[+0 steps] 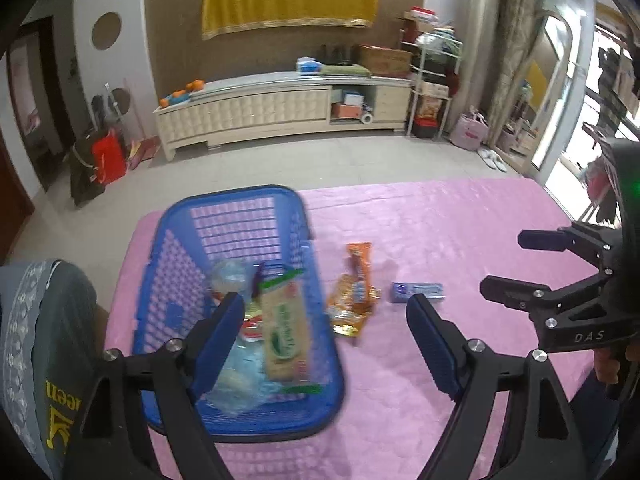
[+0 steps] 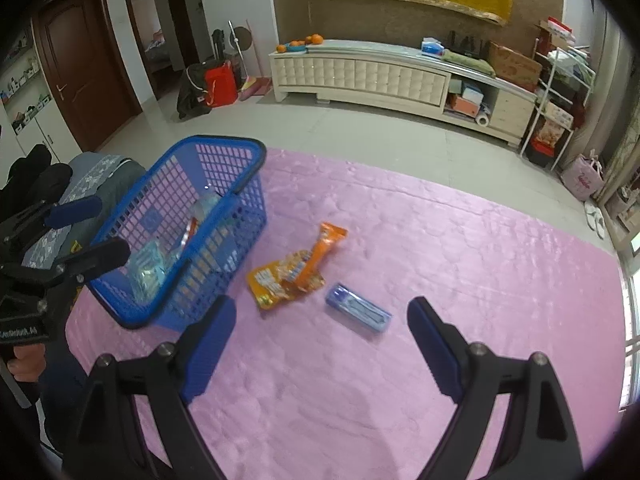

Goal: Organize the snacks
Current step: 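Move both tools away from the basket toward the remaining snacks, then grasp the orange stick snack with the left tool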

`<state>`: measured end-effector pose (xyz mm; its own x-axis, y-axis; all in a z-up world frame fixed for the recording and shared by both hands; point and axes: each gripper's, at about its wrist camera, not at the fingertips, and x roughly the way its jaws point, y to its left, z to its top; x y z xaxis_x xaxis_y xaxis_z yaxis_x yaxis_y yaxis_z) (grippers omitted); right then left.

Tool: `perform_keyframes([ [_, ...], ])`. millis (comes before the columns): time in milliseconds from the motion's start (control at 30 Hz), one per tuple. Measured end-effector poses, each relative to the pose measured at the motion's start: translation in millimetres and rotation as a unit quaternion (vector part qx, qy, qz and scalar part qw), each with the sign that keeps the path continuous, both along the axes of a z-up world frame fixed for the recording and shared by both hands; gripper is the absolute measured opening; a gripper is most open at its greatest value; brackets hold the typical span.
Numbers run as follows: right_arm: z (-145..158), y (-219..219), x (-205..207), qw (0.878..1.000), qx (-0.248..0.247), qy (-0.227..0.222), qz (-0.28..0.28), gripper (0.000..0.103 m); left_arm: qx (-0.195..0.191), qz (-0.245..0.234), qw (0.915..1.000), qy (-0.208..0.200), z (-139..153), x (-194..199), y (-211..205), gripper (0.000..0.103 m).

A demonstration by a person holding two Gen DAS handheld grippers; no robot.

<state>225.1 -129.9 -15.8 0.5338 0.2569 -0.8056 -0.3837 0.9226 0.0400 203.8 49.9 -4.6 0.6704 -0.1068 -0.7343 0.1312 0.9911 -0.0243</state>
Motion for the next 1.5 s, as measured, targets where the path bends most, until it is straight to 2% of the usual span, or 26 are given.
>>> perform_keyframes([
  [200, -12.3, -31.7, -4.7, 1.0, -0.01, -0.003, 0.011, 0.09, 0.009, -0.019, 0.9998, 0.004, -13.9, -2.8, -44.5, 0.082],
  [367, -23.2, -51.0, -6.5, 0.998, -0.002, -0.033, 0.047, 0.09, 0.029, -0.029, 0.9992, 0.002, -27.6, 1.4, -75.9, 0.082],
  [467, -35.4, -50.6, -6.0, 0.996, -0.033, -0.044, 0.077, 0.09, 0.045, -0.031, 0.9985, 0.007, -38.4, 11.7, -90.0, 0.082],
  [533, -46.5, -49.5, 2.5, 0.994, -0.062, -0.021, 0.087, 0.09, 0.046, -0.033, 0.9983, 0.012, -43.7, 23.0, -96.5, 0.082],
  [667, -61.2, -57.9, 19.9, 0.995, -0.047, 0.009, 0.085, 0.09, 0.052, -0.026, 0.9978, 0.034, -55.5, 45.7, -99.4, 0.082],
  [767, -71.9, -62.9, 40.2, 0.997, -0.056, 0.018, 0.055, 0.09, 0.056, -0.022, 0.9968, 0.054, -69.2, 61.7, -100.5, 0.081],
  [967, -83.4, -74.5, 73.2, 0.999, -0.013, 0.046, 0.009, 0.09, 0.083, -0.021, 0.9934, 0.076, -88.9, 86.3, -106.5, 0.067],
  [1100, -91.2, -67.5, 85.9, 0.998, -0.005, 0.056, 0.005, 0.09, 0.091, -0.013, 0.9911, 0.096, -103.7, 104.1, -107.8, 0.056],
  [1200, -99.0, -60.1, 93.6, 0.998, -0.013, 0.061, 0.007, 0.09, 0.109, 0.008, 0.9877, 0.112, -115.2, 117.5, -104.7, 0.055],
  [1333, -111.4, -56.4, 103.7, 0.997, -0.008, 0.074, 0.004, 0.09, 0.108, 0.015, 0.986, 0.126, -126.3, 133.1, -98.6, 0.055],
  [1500, -124.6, -56.5, 115.7, 0.996, 0.008, 0.09, -0.002, 0.09, 0.105, 0.015, 0.9835, 0.146, -141.9, 149.2, -92.6, 0.047],
])
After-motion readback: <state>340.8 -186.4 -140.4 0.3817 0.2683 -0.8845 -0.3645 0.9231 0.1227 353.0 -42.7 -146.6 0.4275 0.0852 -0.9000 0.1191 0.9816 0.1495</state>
